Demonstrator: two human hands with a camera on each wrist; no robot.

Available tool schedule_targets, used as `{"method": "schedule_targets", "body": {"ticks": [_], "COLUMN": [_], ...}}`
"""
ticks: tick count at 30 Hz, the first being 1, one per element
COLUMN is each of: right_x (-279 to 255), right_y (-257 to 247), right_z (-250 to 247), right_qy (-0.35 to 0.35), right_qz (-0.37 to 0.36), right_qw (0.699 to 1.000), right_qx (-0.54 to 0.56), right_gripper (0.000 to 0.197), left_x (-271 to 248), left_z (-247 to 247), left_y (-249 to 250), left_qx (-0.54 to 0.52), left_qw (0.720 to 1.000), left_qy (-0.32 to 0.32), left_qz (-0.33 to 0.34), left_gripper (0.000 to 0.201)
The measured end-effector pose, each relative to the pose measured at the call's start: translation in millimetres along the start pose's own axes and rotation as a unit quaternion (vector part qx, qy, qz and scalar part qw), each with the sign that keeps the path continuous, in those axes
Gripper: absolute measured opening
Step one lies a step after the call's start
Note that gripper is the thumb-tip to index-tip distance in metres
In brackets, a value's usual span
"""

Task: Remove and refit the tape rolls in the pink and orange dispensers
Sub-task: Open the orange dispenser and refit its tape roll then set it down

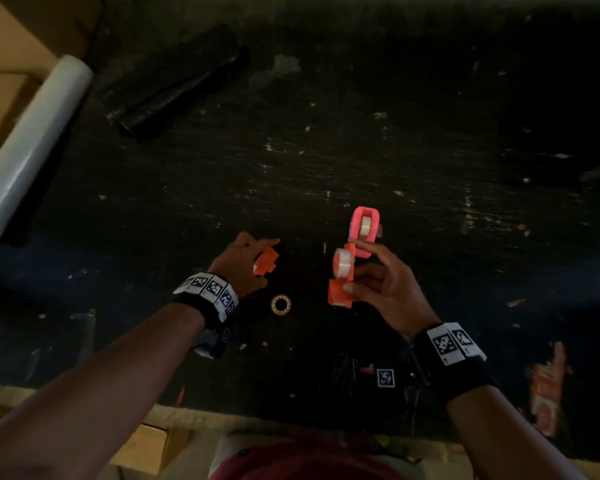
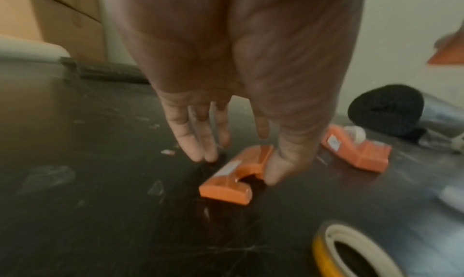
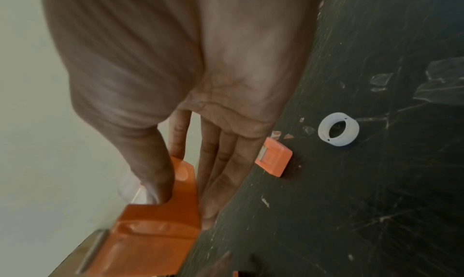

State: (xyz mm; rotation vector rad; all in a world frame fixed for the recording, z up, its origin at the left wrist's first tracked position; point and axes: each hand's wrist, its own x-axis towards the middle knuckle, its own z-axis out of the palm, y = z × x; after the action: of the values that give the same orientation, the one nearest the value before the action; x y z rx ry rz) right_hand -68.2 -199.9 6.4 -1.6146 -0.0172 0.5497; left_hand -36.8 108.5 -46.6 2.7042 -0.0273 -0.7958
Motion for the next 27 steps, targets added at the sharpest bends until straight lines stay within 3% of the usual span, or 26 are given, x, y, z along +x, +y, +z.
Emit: {"method": "schedule_targets", "body": {"ticks": [4,6,8,10,14,18,27], "right_x": [-2,-2,-3,-3,-2,0,-2], "right_y": [3,4,4,3,2,0,-5], "right_z": [0,0,-1,-1,0,1,-1], "right_qy": [0.003,0.006,0.012,0.018,0.022,0.009,-0.002], "right_qz": [0.003,0.002,0.001,0.002,0.008,0.006,0.001], "right_qw": [1.000,1.000,1.000,1.000,1.000,1.000,1.000], "right_qx": [-0.011,-0.018,-0.020,-0.017,-0.002,0.016,0.006], "right_gripper": [0.076,0.076,0.076,0.076,0.077,0.074,0.073], "left_x": [12,14,12,2,-28,-45,-49], "left_z": [-4,-8,-14,-24,-38,-34,-26], "left_y": [5,6,10,21,54,74,85], "left_qx": [0.041,0.014,-0.123,-0.263,-0.397,-0.430,-0.458], "left_qw": [0.999,1.000,0.992,0.964,0.911,0.891,0.877], "left_qy": [-0.007,-0.010,-0.013,-0.011,-0.020,-0.044,-0.015], "left_qz": [0.003,0.006,0.020,0.040,0.104,0.138,0.145], "left_gripper": [0.080,0.075,0.074,0.074,0.070,0.068,0.069]}}
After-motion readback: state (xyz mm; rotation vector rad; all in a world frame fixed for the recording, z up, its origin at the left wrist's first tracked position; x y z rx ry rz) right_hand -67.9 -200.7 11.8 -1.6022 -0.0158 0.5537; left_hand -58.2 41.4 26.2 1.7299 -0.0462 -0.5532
